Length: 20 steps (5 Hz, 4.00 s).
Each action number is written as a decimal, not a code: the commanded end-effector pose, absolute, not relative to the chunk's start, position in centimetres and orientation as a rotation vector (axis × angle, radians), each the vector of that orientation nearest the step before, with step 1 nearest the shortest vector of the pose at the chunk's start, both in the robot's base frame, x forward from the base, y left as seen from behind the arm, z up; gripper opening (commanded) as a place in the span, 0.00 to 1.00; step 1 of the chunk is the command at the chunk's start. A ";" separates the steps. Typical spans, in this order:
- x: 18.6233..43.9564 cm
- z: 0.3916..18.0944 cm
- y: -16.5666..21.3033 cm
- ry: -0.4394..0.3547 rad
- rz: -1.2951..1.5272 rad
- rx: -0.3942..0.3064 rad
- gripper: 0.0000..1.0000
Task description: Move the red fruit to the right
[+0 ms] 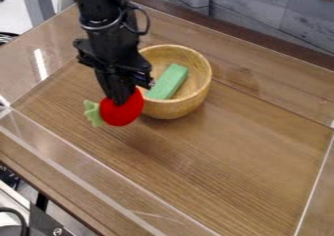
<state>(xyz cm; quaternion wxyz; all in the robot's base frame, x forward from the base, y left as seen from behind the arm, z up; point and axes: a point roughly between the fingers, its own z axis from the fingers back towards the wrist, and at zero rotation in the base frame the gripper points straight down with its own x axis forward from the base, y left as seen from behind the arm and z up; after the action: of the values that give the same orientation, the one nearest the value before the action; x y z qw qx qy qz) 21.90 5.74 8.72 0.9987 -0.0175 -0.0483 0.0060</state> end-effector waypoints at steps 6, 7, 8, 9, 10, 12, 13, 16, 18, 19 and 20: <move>22.4 7.6 7.4 -0.092 -0.001 -0.056 0.00; 22.5 7.5 7.7 -0.087 0.002 -0.060 0.00; 22.7 7.4 8.0 -0.082 0.004 -0.063 0.00; 22.9 7.3 8.3 -0.078 0.005 -0.066 0.00; 23.0 7.1 8.5 -0.074 0.006 -0.070 0.00; 23.3 7.1 8.9 -0.067 0.007 -0.079 0.00; 23.4 7.1 9.0 -0.065 0.010 -0.083 0.00; 26.6 10.8 0.1 -0.128 -0.075 -0.101 0.00; 28.2 11.3 -6.2 -0.147 -0.121 -0.103 0.00; 28.8 10.9 -9.2 -0.146 -0.140 -0.106 0.00; 29.3 10.1 -11.3 -0.141 -0.155 -0.107 0.00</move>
<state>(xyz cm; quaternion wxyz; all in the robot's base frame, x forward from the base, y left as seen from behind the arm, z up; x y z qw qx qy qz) 28.10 -11.19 8.67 0.9947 -0.0480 -0.0427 -0.0806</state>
